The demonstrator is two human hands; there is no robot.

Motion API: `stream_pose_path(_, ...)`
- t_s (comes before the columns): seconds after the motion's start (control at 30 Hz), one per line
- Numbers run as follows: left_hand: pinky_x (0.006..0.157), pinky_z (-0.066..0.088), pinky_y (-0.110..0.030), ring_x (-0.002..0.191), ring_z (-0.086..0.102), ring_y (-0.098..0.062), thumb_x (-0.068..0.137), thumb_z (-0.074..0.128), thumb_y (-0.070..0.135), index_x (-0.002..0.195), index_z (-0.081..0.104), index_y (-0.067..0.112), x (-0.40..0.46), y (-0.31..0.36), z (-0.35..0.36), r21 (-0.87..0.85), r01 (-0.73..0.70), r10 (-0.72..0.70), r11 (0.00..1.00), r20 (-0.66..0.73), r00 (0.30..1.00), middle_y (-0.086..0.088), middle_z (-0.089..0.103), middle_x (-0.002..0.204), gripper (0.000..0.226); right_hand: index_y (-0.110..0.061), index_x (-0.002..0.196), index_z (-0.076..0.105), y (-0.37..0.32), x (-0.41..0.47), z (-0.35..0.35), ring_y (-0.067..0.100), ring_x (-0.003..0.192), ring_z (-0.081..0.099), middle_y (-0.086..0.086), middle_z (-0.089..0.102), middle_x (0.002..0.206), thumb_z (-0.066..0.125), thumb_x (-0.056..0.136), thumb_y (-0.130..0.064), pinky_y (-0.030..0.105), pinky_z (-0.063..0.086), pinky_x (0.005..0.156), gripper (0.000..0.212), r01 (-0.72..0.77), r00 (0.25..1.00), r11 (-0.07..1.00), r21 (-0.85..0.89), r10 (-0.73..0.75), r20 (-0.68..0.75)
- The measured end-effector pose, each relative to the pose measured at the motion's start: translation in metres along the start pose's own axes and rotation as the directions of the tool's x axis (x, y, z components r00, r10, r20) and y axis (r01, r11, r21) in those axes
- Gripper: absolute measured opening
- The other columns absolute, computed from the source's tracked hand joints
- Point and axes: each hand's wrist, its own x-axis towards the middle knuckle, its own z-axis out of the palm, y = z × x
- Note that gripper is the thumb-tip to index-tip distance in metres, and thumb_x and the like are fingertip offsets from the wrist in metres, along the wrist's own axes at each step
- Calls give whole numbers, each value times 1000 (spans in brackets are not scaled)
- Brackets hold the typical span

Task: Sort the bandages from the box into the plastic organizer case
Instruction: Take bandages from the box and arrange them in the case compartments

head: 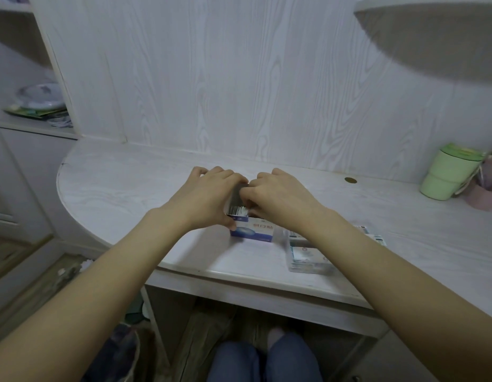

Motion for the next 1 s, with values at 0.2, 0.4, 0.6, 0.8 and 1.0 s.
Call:
stream_pose_path(0.2, 95, 22, -30, 125, 35, -10, 70, 74, 53, 139, 33, 30, 4, -1, -1, -5, 17, -17, 1000, 37, 999, 13, 45, 135, 83, -20, 96, 60, 8, -2, -1, 23, 88, 53, -1, 63, 92, 49, 94, -17, 29, 26, 67, 11, 13, 993, 1000, 22, -15, 115)
stream_pose_path(0.4, 94, 24, -33, 125, 36, -12, 71, 73, 50, 137, 36, 30, 7, 2, -3, 9, 31, -31, 999, 63, 998, 11, 46, 134, 78, -20, 98, 60, 13, 1, -6, 21, 88, 49, -1, 60, 93, 50, 94, -14, 31, 32, 66, 13, -3, 997, 999, 54, -1, 80)
stream_pose_path(0.6, 99, 22, -36, 134, 26, -13, 75, 71, 49, 145, 26, 30, 15, -1, -4, 43, 51, -56, 998, 133, 989, 10, 38, 143, 85, -15, 88, 61, 39, -5, -18, 19, 81, 59, -1, 64, 83, 58, 91, -14, 36, 49, 75, 4, -285, 942, 814, 506, 335, -8)
stream_pose_path(0.8, 112, 11, -41, 141, 16, -13, 74, 73, 45, 147, 24, 29, 26, -5, -4, -49, 111, -97, 993, 234, 967, 4, 31, 150, 90, -8, 97, 70, 45, -8, -17, 11, 76, 57, -1, 63, 88, 56, 92, -9, 26, 48, 77, 14, -371, 873, 683, 629, 487, -14)
stream_pose_path(1.0, 117, -5, -48, 145, 5, -7, 76, 64, 61, 149, 20, 24, 30, 2, -4, -304, 154, -115, 940, 141, 983, 6, 23, 155, 93, -11, 89, 70, 56, -15, -19, 15, 77, 64, 1, 67, 82, 57, 91, -5, 28, 55, 71, 15, -352, 696, 521, 778, 701, -155)
